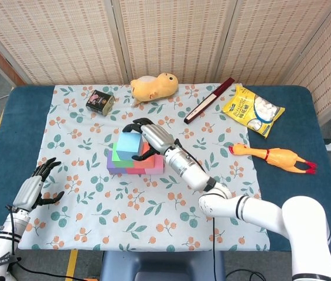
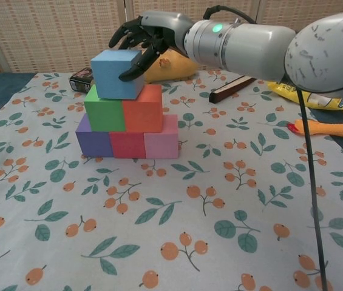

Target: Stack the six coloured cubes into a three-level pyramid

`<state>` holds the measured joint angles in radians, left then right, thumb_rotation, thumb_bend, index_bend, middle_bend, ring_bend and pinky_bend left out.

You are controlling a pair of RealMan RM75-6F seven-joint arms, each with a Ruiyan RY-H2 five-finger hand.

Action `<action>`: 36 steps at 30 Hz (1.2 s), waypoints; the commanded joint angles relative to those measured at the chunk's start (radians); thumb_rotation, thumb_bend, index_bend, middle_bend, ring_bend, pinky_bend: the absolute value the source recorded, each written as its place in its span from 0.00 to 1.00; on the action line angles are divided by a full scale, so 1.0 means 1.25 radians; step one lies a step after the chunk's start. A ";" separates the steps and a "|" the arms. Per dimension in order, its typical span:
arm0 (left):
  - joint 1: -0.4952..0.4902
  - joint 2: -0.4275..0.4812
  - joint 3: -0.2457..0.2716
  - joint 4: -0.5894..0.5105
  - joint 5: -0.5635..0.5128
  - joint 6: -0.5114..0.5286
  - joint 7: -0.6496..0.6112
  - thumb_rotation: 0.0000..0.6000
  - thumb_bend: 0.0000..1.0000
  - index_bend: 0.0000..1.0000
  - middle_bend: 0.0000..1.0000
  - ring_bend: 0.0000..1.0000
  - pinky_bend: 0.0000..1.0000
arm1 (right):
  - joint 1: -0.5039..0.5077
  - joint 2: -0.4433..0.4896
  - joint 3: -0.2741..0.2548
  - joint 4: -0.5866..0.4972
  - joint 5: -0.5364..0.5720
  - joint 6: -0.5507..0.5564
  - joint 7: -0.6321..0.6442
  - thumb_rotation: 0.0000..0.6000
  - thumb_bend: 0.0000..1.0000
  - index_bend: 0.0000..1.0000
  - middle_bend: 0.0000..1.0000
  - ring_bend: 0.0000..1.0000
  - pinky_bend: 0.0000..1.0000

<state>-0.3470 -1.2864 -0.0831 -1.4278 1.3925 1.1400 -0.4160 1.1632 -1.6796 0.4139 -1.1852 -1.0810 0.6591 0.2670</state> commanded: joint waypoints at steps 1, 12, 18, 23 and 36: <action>0.000 0.000 0.000 0.000 0.000 0.000 0.000 1.00 0.32 0.11 0.00 0.00 0.02 | -0.002 0.000 0.000 -0.002 -0.009 0.005 0.006 1.00 0.04 0.27 0.27 0.10 0.00; -0.001 0.003 0.000 -0.003 0.001 -0.002 -0.005 1.00 0.32 0.11 0.00 0.00 0.03 | -0.008 0.005 -0.005 -0.001 -0.053 0.019 0.036 1.00 0.04 0.27 0.27 0.10 0.00; -0.001 0.007 0.001 -0.006 0.004 0.001 -0.008 1.00 0.32 0.11 0.00 0.00 0.03 | -0.012 0.023 -0.007 -0.021 -0.050 0.010 0.033 1.00 0.04 0.17 0.27 0.09 0.00; -0.001 0.008 0.001 -0.009 0.004 0.002 -0.004 1.00 0.32 0.11 0.00 0.00 0.03 | -0.014 0.052 -0.007 -0.053 -0.031 -0.001 0.009 1.00 0.03 0.02 0.22 0.04 0.00; 0.004 0.018 0.003 -0.018 0.002 0.008 0.006 1.00 0.32 0.10 0.00 0.00 0.03 | 0.025 0.179 -0.015 -0.196 0.160 -0.019 -0.204 0.84 0.00 0.00 0.10 0.00 0.00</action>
<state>-0.3420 -1.2642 -0.0790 -1.4494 1.3946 1.1494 -0.4084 1.1743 -1.5017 0.4008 -1.3760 -0.9555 0.6316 0.0813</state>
